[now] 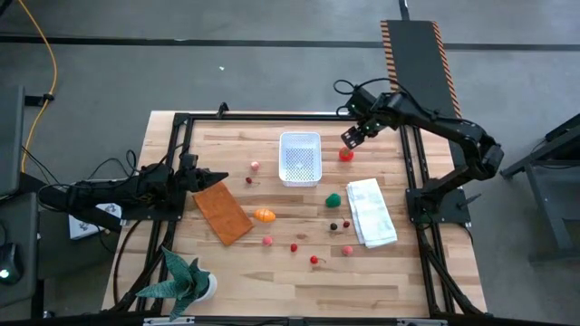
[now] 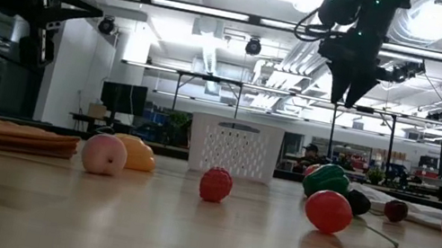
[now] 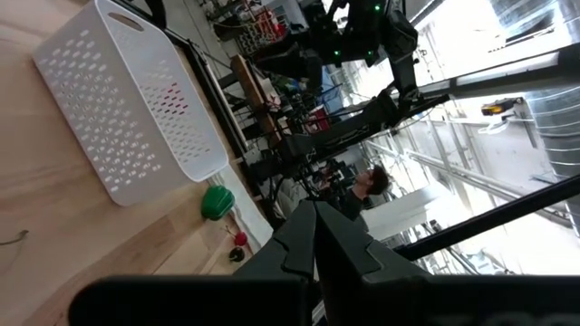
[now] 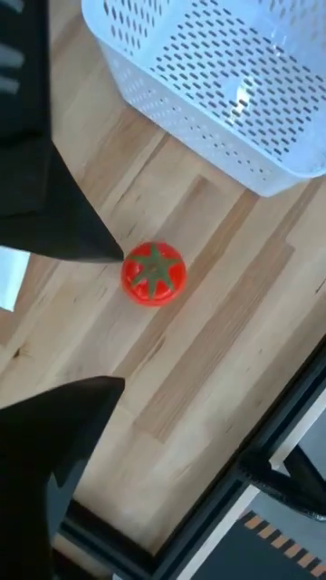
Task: Pick and placing Produce into tupperware
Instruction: Put the tomato into the white bin
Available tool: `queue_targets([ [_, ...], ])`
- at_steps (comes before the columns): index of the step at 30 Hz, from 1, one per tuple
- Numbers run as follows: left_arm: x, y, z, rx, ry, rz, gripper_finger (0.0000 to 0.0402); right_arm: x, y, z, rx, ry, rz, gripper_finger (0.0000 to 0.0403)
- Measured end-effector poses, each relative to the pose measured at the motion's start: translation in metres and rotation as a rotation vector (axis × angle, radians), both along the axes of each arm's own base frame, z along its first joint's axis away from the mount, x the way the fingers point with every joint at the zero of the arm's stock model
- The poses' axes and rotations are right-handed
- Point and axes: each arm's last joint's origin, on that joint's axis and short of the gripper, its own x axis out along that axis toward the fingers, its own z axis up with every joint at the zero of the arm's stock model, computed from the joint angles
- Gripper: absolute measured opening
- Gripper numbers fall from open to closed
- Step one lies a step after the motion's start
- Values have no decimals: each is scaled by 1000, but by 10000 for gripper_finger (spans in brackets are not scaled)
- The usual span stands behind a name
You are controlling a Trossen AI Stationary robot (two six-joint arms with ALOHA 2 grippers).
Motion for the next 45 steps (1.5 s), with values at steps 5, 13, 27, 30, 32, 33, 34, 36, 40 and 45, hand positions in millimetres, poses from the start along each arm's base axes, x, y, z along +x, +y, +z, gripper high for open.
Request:
queue_targets([
  [5,0,0,0,0,0,0,1,-1,-1,0,6,-4,1,269],
  [13,0,0,0,0,0,-1,1,11,-9,-16,50,10,3,282],
  [27,0,0,0,-1,0,-3,1,35,-25,-65,136,147,14,282],
  [30,0,0,0,-1,0,-2,1,38,-27,-72,146,160,24,282],
  [32,0,0,0,-1,0,-2,1,40,-28,-74,143,159,36,282],
  [33,0,0,0,0,0,-2,1,40,-28,-76,141,154,42,282],
  [34,0,0,0,-1,0,-2,1,40,-28,-79,143,145,46,282],
  [36,0,0,0,-1,0,-2,1,39,-26,-87,161,143,50,282],
  [40,0,0,0,-1,0,-3,1,31,-20,-109,212,158,54,282],
  [45,0,0,0,0,0,-3,1,29,-15,-122,210,157,45,282],
])
